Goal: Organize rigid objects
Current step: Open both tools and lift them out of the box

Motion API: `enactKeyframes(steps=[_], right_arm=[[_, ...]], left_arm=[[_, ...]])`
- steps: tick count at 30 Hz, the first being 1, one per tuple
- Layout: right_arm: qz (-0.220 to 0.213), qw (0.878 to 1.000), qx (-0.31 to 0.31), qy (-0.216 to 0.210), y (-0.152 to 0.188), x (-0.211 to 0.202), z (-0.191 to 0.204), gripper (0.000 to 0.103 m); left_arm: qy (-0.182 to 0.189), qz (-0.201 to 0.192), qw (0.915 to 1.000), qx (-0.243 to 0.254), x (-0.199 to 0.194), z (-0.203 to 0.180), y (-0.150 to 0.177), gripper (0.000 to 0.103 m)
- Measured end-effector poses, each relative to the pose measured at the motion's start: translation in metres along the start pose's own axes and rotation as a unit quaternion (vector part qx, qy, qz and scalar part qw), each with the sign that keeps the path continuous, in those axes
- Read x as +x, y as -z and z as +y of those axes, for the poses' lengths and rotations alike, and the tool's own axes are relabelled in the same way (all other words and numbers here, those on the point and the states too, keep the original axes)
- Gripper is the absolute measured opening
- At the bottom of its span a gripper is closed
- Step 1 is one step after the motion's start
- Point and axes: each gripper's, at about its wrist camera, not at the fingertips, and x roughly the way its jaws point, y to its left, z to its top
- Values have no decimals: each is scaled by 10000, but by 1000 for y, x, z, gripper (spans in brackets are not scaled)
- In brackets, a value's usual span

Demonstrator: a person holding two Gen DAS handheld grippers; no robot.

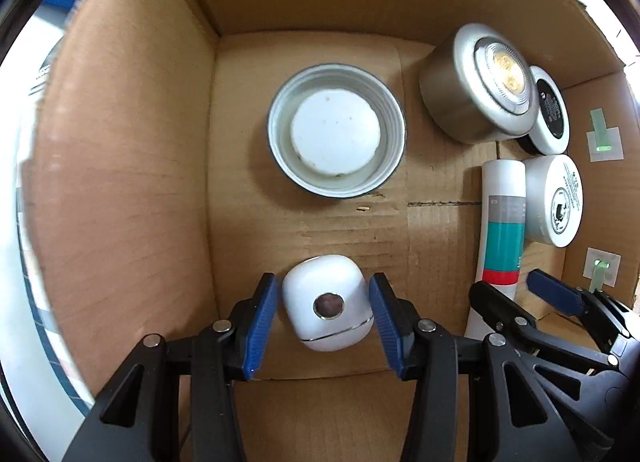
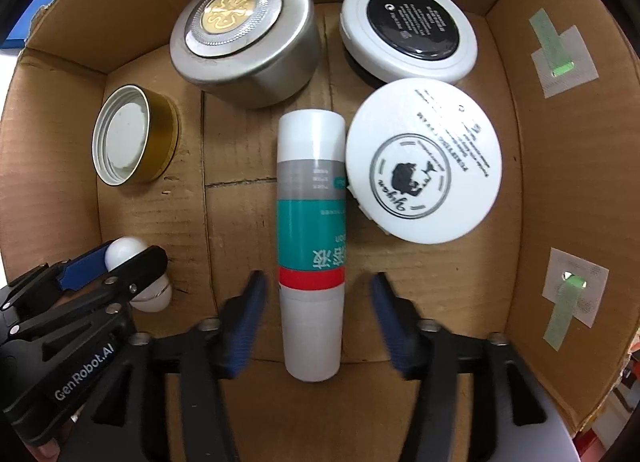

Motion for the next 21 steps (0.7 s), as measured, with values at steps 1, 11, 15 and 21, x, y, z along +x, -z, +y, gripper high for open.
enactKeyframes(steps=[1,11,15,21], right_arm=[[-24,10000,8,40,1,-2,-3,69],[-183,9997,-27,169,19,-27,-16,90],[-291,9996,-44,24,26,-40,-29,99],[-558,9984,-122,-2,45,-65,-36,103]], left_arm=[[29,-20,10000,-23,-3,0,1,49],[24,-600,9978,-293,-56,6,17,97],[-25,-818,9962,-283,-80,2,25,103],[-179,-1110,9934,-204,-113,-14,34,103]])
